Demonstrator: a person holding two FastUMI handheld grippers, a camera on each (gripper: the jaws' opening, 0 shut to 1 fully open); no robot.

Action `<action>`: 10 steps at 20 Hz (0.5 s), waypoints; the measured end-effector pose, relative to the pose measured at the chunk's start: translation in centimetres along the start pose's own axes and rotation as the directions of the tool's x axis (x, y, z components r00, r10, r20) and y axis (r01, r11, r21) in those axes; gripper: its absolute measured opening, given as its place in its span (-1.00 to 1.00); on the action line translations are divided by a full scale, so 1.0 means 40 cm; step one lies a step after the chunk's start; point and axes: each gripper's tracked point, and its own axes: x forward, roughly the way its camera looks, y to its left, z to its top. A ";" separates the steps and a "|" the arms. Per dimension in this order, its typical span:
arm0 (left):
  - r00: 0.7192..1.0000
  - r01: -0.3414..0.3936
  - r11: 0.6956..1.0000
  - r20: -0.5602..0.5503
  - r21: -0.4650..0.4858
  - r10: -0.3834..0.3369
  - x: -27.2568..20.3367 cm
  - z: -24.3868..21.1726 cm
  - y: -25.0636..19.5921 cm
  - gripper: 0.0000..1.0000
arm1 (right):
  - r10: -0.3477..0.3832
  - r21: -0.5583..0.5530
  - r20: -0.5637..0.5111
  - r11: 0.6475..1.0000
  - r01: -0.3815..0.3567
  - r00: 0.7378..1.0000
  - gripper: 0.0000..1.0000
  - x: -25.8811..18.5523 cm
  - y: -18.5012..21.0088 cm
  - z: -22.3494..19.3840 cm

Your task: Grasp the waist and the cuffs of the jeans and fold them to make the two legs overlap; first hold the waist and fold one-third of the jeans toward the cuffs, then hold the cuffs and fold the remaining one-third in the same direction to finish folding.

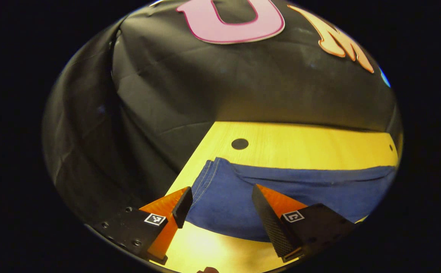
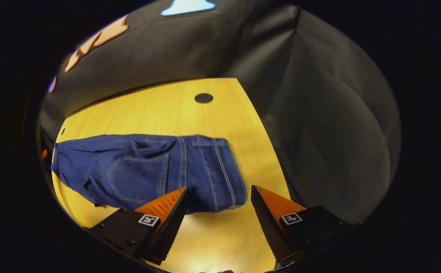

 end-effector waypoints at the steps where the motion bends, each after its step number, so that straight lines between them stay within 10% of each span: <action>1: 1.000 0.007 1.000 0.015 0.001 -0.007 -0.004 0.008 -0.003 0.91 | 0.019 0.023 -0.016 1.000 -0.019 1.000 1.00 0.012 0.001 -0.013; 10: 0.997 -0.003 0.996 0.074 0.093 -0.004 -0.070 0.049 -0.042 0.90 | 0.190 0.193 -0.058 0.965 -0.176 0.980 0.93 0.067 0.000 -0.041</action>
